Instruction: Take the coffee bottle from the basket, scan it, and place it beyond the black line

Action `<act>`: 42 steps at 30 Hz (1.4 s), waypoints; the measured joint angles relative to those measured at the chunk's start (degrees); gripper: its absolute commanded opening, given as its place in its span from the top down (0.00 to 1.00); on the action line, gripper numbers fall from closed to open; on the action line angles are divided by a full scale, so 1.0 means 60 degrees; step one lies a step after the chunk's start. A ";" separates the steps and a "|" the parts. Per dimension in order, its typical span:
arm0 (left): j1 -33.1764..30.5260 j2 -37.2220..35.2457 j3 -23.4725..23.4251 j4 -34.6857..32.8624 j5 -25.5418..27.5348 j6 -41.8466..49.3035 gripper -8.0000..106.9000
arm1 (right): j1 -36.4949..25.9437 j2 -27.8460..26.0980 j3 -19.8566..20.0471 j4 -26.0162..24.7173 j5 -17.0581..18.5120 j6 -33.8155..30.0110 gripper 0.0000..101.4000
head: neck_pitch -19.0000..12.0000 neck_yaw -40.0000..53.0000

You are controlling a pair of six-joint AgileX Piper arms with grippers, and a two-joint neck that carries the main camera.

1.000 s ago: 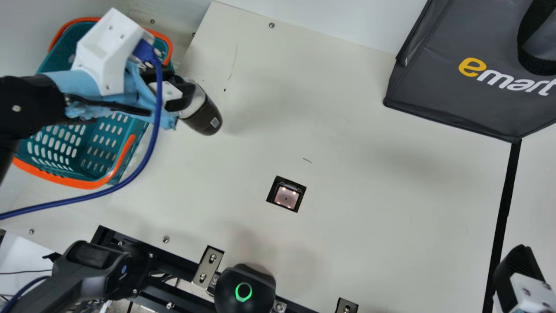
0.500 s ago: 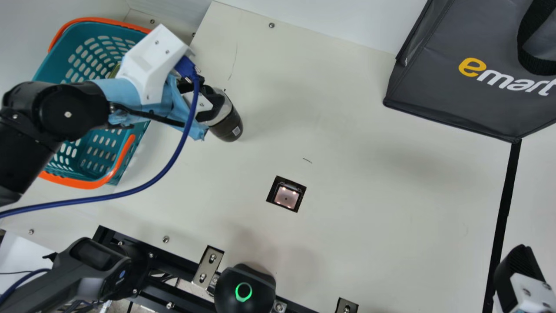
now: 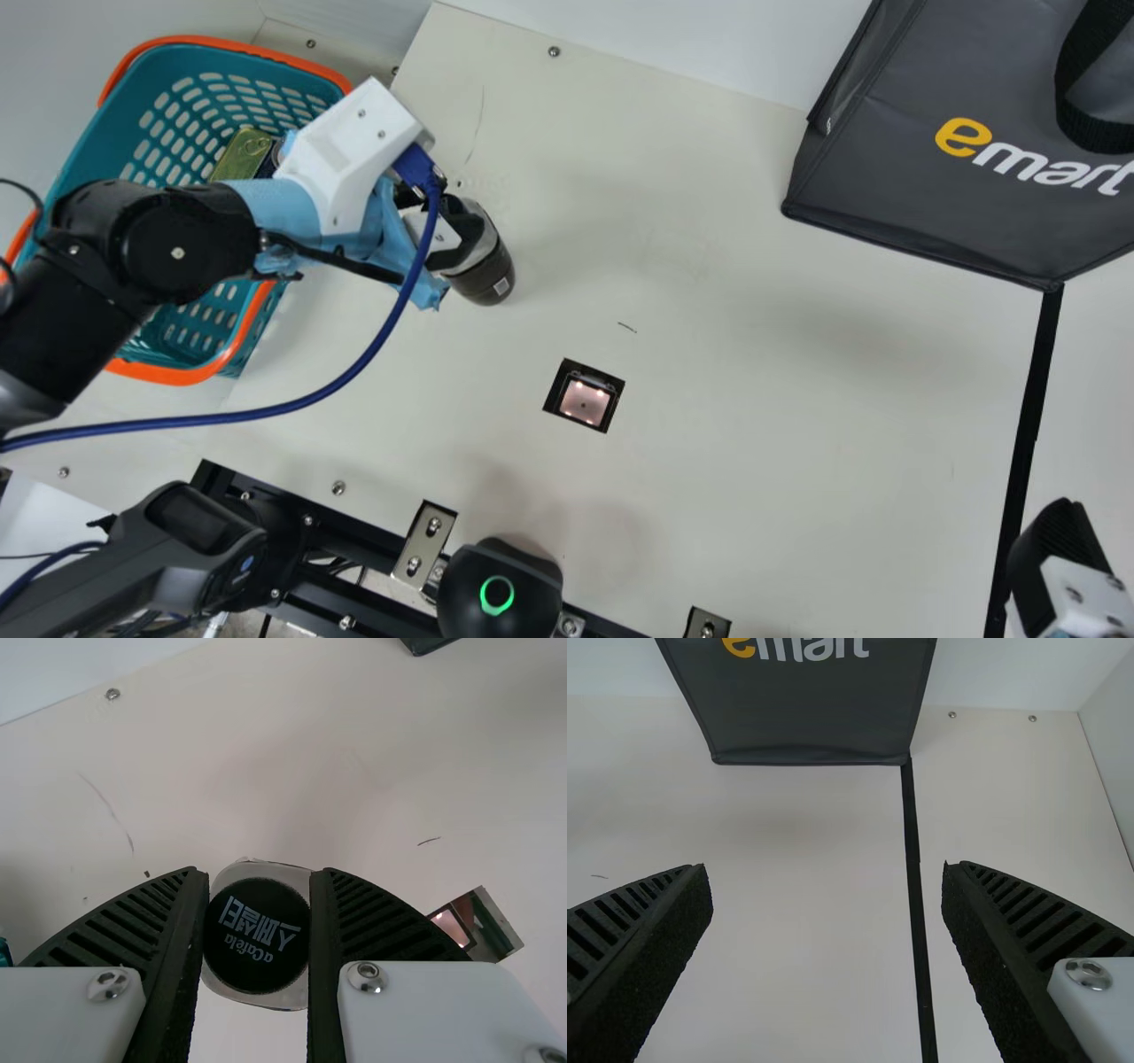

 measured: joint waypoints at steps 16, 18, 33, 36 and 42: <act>-0.0600 0.0103 0.0231 0.0323 -0.0363 -0.0171 0.84 | 0.0000 0.0000 0.0000 0.0000 0.0011 0.0000 0.10 | 0.0000 0.0000; -0.0655 0.0146 0.0258 0.0323 -0.0408 -0.0219 0.84 | 0.0000 0.0000 0.0000 0.0000 0.0011 0.0000 0.10 | 0.0000 0.0000; -0.0775 0.0189 0.0431 0.0425 -0.0559 -0.0384 0.64 | 0.0000 0.0000 0.0000 0.0000 0.0011 0.0000 0.10 | 0.0000 0.0000; -0.0775 0.0215 0.0431 0.0461 -0.0559 -0.0429 0.55 | 0.0000 0.0000 0.0000 0.0000 0.0002 0.0000 0.10 | 0.0000 0.0000; -0.0775 0.0259 0.0342 0.0507 -0.0502 -0.0500 0.37 | 0.0000 0.0000 0.0000 0.0000 0.0002 0.0000 0.10 | 0.0000 0.0000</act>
